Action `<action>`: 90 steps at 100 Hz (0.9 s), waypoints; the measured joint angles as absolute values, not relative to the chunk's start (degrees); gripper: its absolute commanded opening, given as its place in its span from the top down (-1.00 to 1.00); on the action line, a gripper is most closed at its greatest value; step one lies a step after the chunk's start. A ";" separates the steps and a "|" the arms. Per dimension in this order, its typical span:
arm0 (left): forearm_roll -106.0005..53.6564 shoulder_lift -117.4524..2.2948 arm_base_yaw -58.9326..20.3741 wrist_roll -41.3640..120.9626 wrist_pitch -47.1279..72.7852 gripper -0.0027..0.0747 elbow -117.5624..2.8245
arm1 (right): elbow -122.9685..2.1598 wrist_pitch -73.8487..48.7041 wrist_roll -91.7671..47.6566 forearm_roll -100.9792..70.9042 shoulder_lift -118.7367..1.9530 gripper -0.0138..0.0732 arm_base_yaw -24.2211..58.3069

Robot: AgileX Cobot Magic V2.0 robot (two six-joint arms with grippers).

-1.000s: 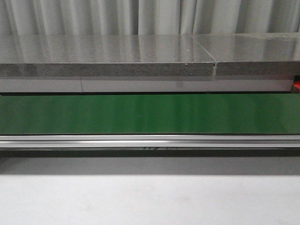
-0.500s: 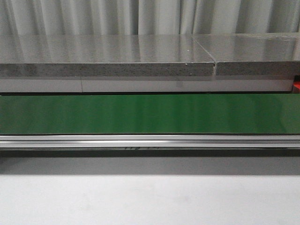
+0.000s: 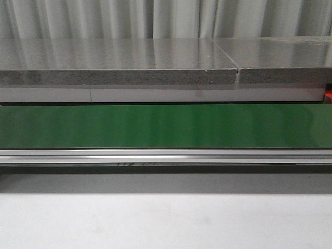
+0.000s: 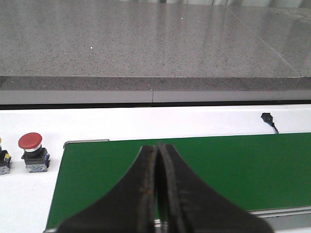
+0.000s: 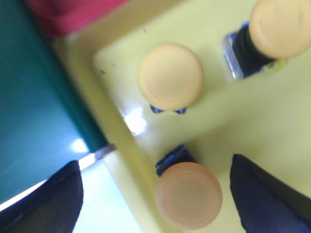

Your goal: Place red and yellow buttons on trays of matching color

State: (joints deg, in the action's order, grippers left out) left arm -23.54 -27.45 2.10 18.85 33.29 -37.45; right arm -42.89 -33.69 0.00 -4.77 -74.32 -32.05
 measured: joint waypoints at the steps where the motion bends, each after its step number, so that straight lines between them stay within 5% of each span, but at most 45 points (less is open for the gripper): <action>1: -23.54 -27.45 2.10 18.85 33.29 0.98 -37.45 | -42.89 -33.69 0.00 -4.77 -73.64 -0.73 -31.92; 62: -23.54 -27.45 2.10 18.85 33.29 0.98 -37.45 | -42.69 -34.19 -9.80 -4.77 -47.62 -0.68 -6.12; 71: -23.54 -27.45 2.10 18.85 33.29 0.98 -37.45 | -42.57 -34.40 -10.85 -4.77 -45.56 -0.41 -4.27; 90: -23.54 -27.45 2.10 18.85 33.29 0.98 -37.45 | -42.57 -34.81 -11.08 -4.77 -43.61 0.58 -3.47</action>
State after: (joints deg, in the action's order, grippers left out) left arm -23.54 -27.45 2.10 18.85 33.29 -37.45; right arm -42.57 -34.81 -11.08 -4.77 -43.61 -3.47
